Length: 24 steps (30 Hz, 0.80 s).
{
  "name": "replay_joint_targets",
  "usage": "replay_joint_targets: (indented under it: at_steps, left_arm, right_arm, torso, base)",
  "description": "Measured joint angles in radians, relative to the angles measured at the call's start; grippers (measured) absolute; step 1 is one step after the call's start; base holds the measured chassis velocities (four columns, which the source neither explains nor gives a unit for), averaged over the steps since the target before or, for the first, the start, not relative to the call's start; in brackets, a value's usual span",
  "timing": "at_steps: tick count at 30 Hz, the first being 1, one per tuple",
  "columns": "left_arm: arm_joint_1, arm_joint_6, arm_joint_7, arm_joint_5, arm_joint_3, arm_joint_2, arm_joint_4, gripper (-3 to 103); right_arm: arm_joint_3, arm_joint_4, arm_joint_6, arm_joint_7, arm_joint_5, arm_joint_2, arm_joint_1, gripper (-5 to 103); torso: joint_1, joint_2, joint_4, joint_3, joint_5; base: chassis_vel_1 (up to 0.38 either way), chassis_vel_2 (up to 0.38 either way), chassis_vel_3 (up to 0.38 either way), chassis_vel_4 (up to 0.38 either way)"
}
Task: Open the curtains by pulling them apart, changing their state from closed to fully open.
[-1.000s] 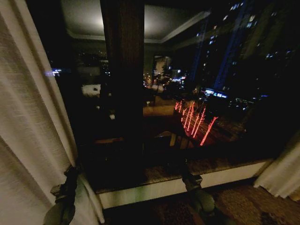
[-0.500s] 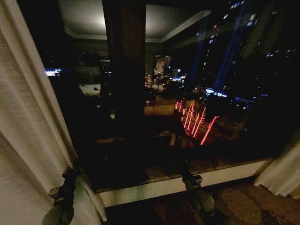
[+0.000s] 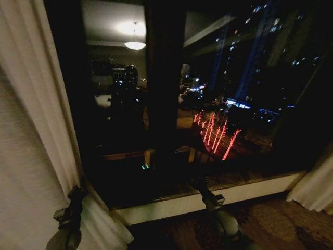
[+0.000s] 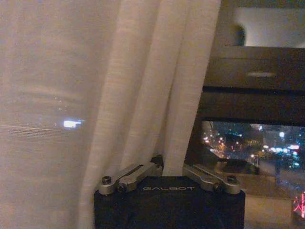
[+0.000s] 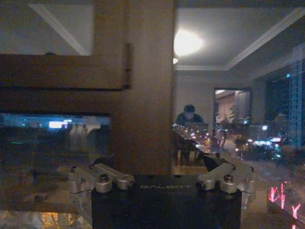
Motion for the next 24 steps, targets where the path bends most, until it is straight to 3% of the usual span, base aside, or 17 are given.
replay_joint_targets:
  at_steps: [24]
  left_arm:
    - [0.015,-0.022,0.002,0.001,-0.006,-0.003,-0.002,0]
  right_arm:
    - [0.0,0.0,0.0,0.0,0.0,0.0,0.0,100]
  torso:
    - [0.0,0.0,-0.0001,0.0,-0.0002]
  base:
    - [0.381,0.329,-0.383,-0.338]
